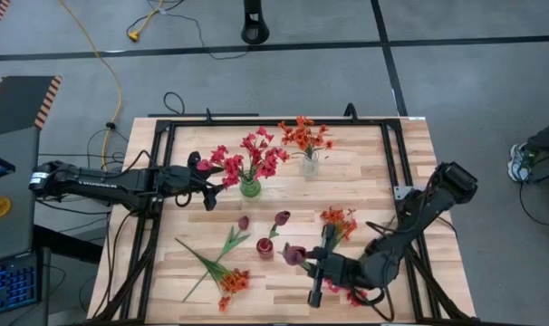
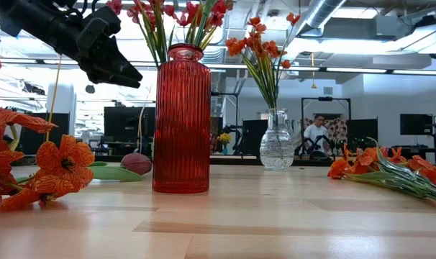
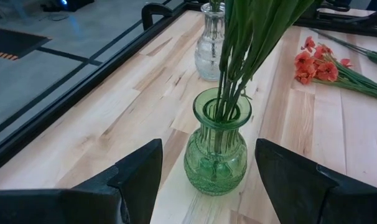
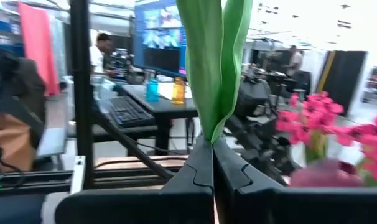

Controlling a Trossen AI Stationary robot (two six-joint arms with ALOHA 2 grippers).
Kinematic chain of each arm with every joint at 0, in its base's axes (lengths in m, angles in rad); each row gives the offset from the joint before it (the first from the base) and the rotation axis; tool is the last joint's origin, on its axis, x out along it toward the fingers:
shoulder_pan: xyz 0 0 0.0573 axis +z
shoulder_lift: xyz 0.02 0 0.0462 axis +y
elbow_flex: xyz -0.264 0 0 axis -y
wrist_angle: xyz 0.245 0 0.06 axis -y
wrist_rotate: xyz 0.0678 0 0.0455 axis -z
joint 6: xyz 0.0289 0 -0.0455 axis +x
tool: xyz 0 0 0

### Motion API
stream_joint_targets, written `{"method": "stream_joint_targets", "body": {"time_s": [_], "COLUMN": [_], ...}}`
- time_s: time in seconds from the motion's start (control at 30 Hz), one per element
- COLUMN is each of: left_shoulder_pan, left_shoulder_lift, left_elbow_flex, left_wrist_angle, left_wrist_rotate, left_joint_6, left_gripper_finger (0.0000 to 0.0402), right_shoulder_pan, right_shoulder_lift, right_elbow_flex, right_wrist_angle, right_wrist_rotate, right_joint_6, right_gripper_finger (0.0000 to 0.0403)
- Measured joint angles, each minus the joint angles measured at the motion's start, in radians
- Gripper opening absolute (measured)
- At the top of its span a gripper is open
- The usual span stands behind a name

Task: Sort flowers into vase by color
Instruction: Put the right red flower into the red vase

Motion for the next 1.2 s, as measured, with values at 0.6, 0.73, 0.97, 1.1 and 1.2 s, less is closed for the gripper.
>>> {"method": "stream_joint_targets", "body": {"time_s": [0.6,0.73,0.97,1.1,1.2], "left_shoulder_pan": [0.0,0.0,0.0,0.0,0.0], "left_shoulder_lift": [0.0,0.0,0.0,0.0,0.0], "left_elbow_flex": [0.0,0.0,0.0,0.0,0.0], "left_wrist_angle": [0.0,0.0,0.0,0.0,0.0], "left_wrist_rotate": [0.0,0.0,0.0,0.0,0.0], "left_joint_6": [-0.004,-0.004,-0.004,-0.004,-0.004], "left_gripper_finger": [0.0245,0.0245,0.0245,0.0245,0.0245], "right_shoulder_pan": [-0.14,-0.152,-0.166,-0.172,-0.179], "right_shoulder_lift": [0.0,0.0,0.0,0.0,0.0], "right_elbow_flex": [0.0,0.0,0.0,0.0,0.0], "right_wrist_angle": [-0.075,-0.104,-0.115,-0.139,-0.163], "right_wrist_rotate": [-0.271,-0.272,-0.273,-0.273,-0.274], "right_joint_6": [0.032,0.055,0.074,0.112,0.152], "right_gripper_finger": [0.0017,0.0017,0.0017,0.0017,0.0017]}}
